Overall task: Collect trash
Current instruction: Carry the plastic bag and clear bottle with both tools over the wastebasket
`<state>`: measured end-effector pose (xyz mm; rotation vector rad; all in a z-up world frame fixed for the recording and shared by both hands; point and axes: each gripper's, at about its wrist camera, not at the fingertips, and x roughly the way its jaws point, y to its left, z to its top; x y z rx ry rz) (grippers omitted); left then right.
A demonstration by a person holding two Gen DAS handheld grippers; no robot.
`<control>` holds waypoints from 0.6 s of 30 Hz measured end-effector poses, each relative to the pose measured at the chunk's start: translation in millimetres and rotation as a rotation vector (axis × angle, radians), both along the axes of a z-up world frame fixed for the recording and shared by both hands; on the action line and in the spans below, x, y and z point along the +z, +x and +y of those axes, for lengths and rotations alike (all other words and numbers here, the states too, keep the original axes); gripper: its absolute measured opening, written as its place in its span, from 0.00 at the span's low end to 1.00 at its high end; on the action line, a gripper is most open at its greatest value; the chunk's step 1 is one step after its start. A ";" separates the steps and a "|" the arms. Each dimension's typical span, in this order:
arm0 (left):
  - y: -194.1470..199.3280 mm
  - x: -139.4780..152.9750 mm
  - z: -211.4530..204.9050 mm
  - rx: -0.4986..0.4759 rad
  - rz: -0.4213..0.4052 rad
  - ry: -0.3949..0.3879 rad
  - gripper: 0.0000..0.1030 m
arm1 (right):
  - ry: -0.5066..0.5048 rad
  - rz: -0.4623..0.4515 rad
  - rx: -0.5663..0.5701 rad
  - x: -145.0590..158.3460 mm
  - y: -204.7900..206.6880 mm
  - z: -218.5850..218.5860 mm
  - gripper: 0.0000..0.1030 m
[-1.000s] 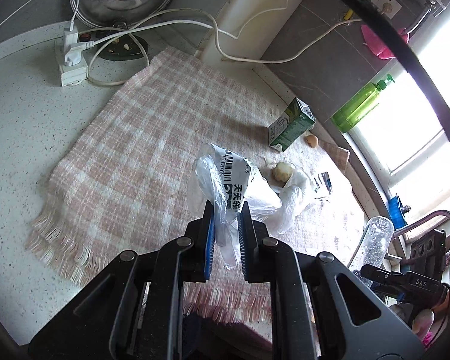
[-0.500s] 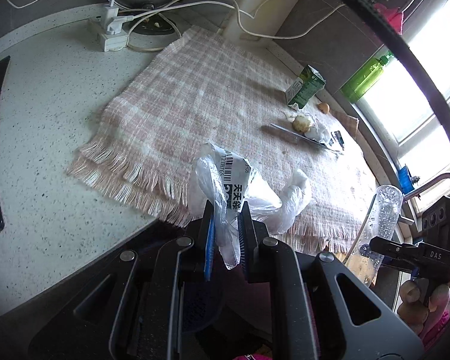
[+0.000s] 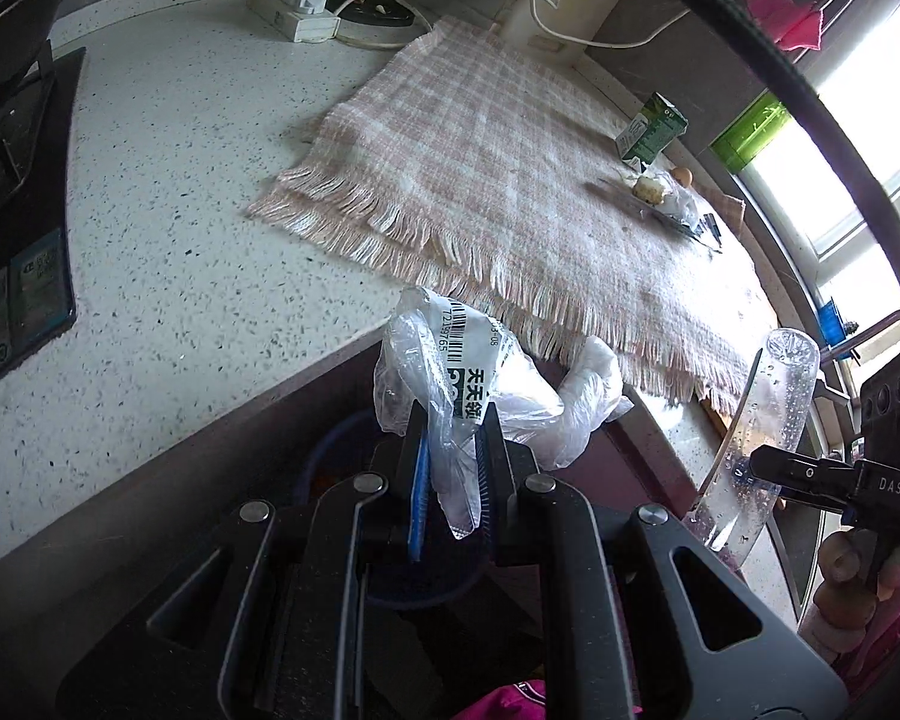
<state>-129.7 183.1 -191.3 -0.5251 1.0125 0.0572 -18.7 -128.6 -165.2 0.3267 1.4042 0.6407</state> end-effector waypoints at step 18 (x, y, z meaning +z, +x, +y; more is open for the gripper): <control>-31.7 -61.4 -20.7 -0.088 0.131 0.157 0.12 | -0.187 -0.105 0.120 -41.8 -45.7 51.8 0.55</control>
